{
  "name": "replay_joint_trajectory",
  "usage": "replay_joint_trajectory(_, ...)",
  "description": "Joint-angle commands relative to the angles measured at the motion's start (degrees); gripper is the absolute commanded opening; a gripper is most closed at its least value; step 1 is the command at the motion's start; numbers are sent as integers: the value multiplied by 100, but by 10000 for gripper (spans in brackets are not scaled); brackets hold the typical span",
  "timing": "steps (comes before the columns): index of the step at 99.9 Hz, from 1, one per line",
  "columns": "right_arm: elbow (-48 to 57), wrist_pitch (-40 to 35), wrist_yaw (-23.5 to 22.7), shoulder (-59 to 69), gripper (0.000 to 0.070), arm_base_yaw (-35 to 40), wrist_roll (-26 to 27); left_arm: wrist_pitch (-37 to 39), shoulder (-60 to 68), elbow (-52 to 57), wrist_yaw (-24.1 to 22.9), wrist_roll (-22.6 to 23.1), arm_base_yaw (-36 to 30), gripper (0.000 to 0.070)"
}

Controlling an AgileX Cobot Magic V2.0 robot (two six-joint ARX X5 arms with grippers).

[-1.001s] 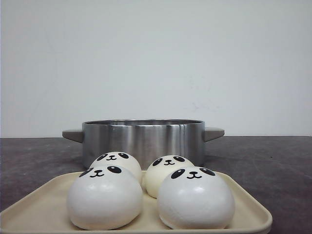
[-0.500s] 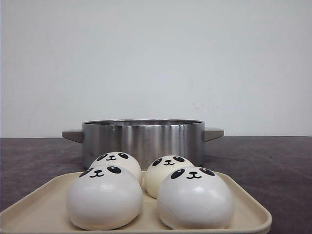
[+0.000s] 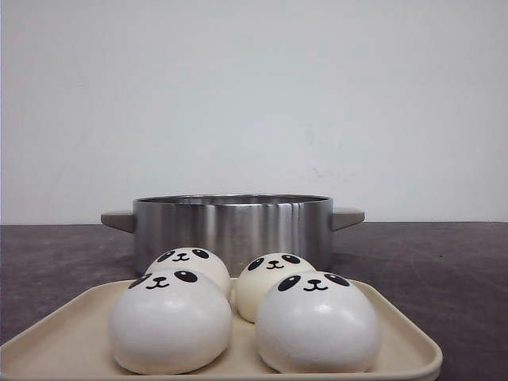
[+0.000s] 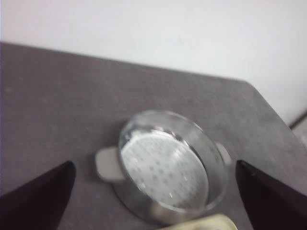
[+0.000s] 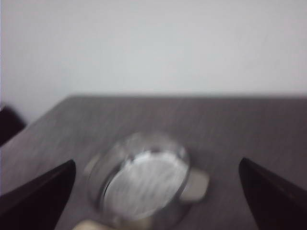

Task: Steam buns
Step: 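Grasp the back panda bun nearest the right gripper and lift it over the pot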

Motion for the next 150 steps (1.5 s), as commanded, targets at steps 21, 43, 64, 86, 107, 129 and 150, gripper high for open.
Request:
replay_joint_trajectory(21,258,-1447,1202,1611,673,1829,251,-282,26,118,33,94,-229,700)
replay_joint_trajectory(43,258,-1344,1462,2861,586,2977,890,-422,26,118,15,94,-243,700)
replay_joint_trajectory(64,258,-758,1467,4068,525,3366,1016,-424,26,118,15,92,-271,700)
replay_joint_trajectory(86,258,96,1471,5051,525,3381,1198,-426,26,118,15,92,-444,700)
replay_joint_trajectory(107,258,413,1480,5702,522,3381,1421,-424,28,118,13,94,-643,700)
replay_joint_trajectory(129,258,442,1486,6024,1,3386,1427,-424,33,116,9,114,-774,700)
replay_joint_trajectory(150,422,299,1213,5431,8,3615,1436,-424,33,116,-59,116,-887,700)
